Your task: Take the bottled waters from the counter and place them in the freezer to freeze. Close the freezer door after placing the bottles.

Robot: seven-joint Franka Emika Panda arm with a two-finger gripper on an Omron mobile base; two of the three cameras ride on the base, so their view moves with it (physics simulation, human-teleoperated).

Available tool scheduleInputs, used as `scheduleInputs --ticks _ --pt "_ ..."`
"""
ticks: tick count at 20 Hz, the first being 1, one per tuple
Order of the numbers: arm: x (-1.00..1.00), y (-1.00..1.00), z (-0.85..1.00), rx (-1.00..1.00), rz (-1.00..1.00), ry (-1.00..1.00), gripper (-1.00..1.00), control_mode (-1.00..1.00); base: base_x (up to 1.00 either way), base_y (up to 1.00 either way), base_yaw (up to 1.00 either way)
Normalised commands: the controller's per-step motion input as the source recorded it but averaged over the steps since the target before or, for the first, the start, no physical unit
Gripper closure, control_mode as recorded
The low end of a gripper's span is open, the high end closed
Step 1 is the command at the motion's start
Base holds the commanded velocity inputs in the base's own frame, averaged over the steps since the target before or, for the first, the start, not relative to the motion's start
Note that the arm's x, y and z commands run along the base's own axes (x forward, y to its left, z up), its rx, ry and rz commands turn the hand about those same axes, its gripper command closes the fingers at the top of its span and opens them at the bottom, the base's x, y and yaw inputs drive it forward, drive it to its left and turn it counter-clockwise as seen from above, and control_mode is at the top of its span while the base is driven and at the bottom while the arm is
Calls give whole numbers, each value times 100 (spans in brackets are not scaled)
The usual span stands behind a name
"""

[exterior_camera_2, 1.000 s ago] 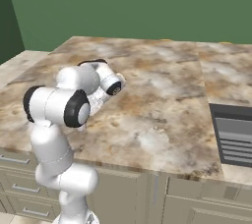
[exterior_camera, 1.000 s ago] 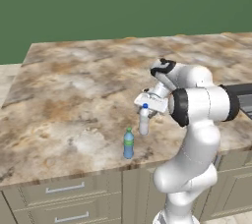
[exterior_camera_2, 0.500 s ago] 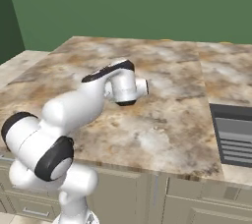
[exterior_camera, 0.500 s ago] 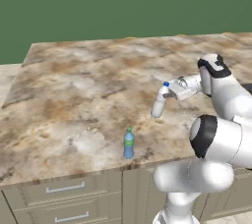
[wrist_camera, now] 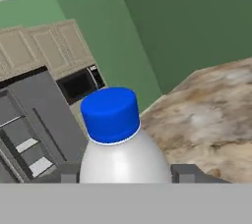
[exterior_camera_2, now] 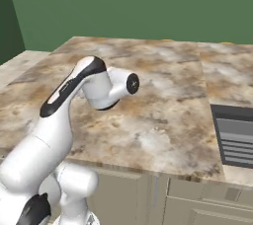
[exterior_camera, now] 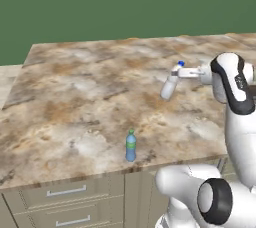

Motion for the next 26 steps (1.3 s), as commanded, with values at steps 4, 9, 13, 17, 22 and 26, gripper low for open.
scheduleInputs --ticks 4,9,13,17,22,26 --pt "-19 0 19 -22 -67 2 100 -100 0 0 0" --pt "-20 -3 2 -9 -71 18 100 -100 0 0 0" --pt "-52 0 0 0 -74 12 100 -100 0 0 0" --pt "-27 1 5 -14 -50 10 100 -100 0 0 0" --pt "-13 7 31 -20 -11 4 100 -100 0 0 0" --pt "-6 0 18 -3 9 10 100 -100 0 0 0"
